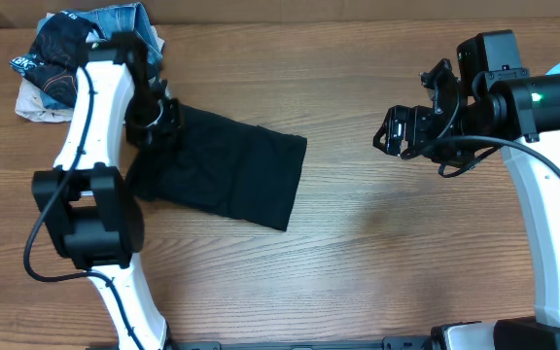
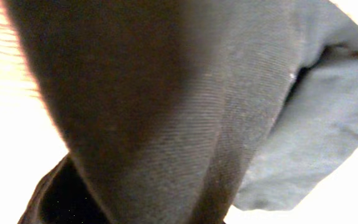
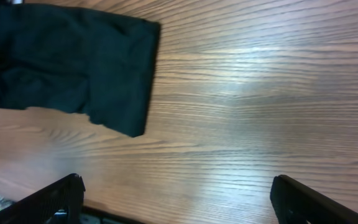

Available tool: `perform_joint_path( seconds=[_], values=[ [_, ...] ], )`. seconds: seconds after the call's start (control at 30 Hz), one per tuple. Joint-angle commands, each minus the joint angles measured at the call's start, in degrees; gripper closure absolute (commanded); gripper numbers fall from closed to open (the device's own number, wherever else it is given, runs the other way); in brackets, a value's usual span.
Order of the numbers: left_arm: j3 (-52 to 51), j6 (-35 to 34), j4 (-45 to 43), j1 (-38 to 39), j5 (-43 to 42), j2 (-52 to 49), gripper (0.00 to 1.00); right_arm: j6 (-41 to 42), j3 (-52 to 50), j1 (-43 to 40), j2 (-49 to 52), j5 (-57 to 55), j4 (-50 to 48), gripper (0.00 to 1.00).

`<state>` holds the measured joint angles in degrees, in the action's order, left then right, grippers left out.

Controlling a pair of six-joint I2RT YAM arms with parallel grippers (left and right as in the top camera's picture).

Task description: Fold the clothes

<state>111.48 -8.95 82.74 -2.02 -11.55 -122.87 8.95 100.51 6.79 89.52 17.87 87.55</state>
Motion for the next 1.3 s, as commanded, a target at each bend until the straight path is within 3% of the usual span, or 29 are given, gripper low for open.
perform_joint_path(
  seconds=[0.0, 0.3, 0.57, 1.27],
  values=[
    [6.54, -5.46, 3.43, 4.79, 4.57, 0.11, 0.96, -0.35, 1.44, 0.00, -0.79, -3.50, -0.44, 0.00],
    [8.48, -12.52, 3.93, 17.49, 4.52, 0.09, 0.96, -0.35, 1.44, 0.00, -0.79, -3.52, -1.03, 0.00],
    [8.15, -14.58, 1.38, 26.16, 6.58, -0.55, 0.96, -0.35, 0.50, 0.00, -0.79, -3.50, -0.83, 0.00],
    [7.76, -17.18, 1.70, 30.67, 7.48, -6.25, 0.96, -0.31, -2.80, 0.00, -0.79, -3.48, -2.21, 0.00]
  ],
)
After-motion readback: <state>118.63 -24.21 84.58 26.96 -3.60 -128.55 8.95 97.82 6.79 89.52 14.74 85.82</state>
